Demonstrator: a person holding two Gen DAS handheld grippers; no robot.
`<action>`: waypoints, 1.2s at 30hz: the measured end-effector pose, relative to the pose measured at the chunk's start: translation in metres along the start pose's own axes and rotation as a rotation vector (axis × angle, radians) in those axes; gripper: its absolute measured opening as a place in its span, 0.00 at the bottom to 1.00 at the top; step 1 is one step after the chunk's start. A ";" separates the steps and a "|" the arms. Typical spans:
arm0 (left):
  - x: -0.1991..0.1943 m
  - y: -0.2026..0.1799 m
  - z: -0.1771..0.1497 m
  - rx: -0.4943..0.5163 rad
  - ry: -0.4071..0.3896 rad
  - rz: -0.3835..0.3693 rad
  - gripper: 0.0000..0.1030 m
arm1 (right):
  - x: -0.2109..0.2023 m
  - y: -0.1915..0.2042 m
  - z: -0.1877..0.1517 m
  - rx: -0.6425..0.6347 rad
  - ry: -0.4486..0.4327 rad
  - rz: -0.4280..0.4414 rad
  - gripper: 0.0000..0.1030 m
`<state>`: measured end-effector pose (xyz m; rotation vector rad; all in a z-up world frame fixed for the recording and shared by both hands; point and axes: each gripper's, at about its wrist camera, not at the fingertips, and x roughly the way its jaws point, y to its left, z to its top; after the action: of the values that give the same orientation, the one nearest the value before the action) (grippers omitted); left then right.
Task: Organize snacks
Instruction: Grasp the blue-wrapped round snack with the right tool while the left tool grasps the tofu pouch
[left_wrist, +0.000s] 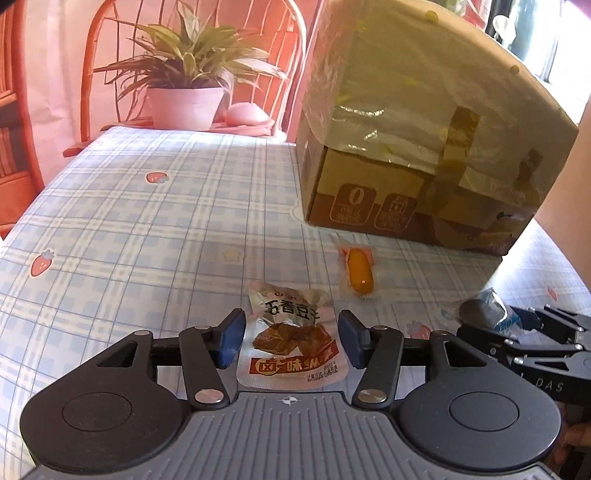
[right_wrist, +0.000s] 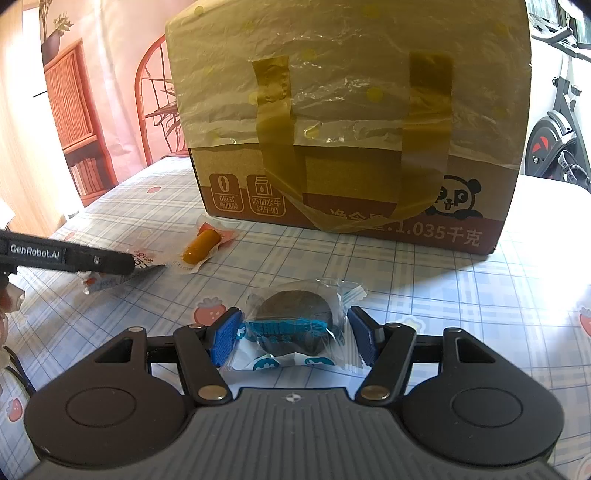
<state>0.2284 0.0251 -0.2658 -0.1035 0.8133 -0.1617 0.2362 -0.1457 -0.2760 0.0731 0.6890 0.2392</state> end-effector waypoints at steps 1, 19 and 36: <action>0.000 0.000 0.000 -0.002 0.002 -0.002 0.59 | 0.000 0.000 0.000 0.001 0.000 0.000 0.64; 0.001 0.013 -0.003 -0.053 -0.028 0.084 0.57 | -0.001 0.000 0.000 0.004 -0.002 0.004 0.64; -0.001 -0.012 -0.012 0.053 -0.062 0.073 0.33 | -0.001 -0.001 -0.001 0.008 -0.003 0.008 0.64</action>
<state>0.2178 0.0131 -0.2712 -0.0288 0.7495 -0.1103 0.2350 -0.1471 -0.2760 0.0840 0.6872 0.2435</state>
